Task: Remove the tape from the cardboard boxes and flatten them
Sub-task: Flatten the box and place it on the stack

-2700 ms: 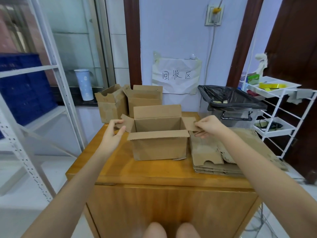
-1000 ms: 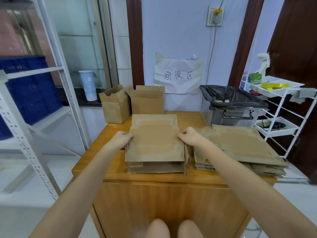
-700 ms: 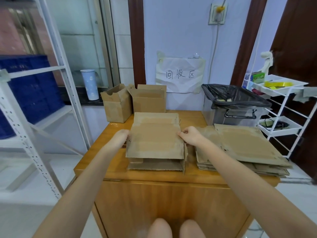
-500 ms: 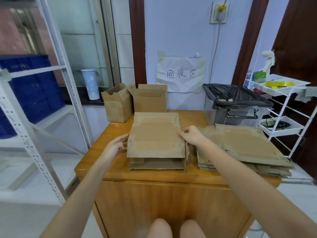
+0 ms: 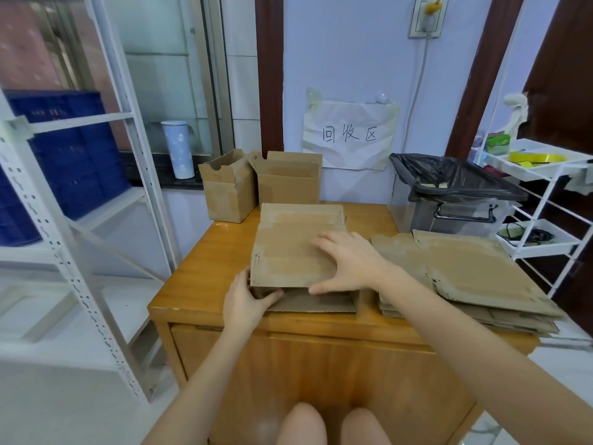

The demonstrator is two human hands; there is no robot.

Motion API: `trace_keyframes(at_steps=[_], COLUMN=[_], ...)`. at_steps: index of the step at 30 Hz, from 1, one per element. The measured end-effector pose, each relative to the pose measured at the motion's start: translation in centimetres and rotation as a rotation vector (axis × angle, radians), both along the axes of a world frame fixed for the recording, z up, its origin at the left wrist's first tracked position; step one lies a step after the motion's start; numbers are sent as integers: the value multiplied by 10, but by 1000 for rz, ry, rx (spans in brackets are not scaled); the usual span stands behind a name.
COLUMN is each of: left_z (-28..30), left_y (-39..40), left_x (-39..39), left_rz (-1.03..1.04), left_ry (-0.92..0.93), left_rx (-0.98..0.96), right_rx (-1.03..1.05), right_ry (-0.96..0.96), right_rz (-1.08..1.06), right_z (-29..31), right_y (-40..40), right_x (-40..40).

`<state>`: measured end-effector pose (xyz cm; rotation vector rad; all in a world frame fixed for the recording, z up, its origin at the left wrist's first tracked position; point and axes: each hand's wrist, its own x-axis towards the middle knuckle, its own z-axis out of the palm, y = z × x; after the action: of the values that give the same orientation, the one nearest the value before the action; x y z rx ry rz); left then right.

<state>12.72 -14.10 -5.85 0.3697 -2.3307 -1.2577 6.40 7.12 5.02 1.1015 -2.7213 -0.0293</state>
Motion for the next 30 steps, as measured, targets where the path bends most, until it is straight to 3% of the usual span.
trace_keyframes(at_steps=[3, 5, 11, 21, 27, 30], left_z=[0, -1, -1, 15, 17, 21], left_y=[-1, -1, -1, 26, 8, -10], left_x=[0, 0, -3, -12, -7, 0], left_rz=[-1, -5, 59, 303, 109, -103], left_ry=[-4, -14, -64, -100, -116, -146], left_rx=[-15, -29, -179, -276, -179, 69], right_rx=[232, 199, -108, -106, -156, -148], right_ry=[129, 90, -310, -359, -380, -368], right_rz=[9, -3, 15, -4, 1, 3], right_z=[-11, -15, 16, 16, 15, 13], right_y=[-4, -4, 1, 2, 7, 4], right_x=[1, 1, -12, -14, -14, -14])
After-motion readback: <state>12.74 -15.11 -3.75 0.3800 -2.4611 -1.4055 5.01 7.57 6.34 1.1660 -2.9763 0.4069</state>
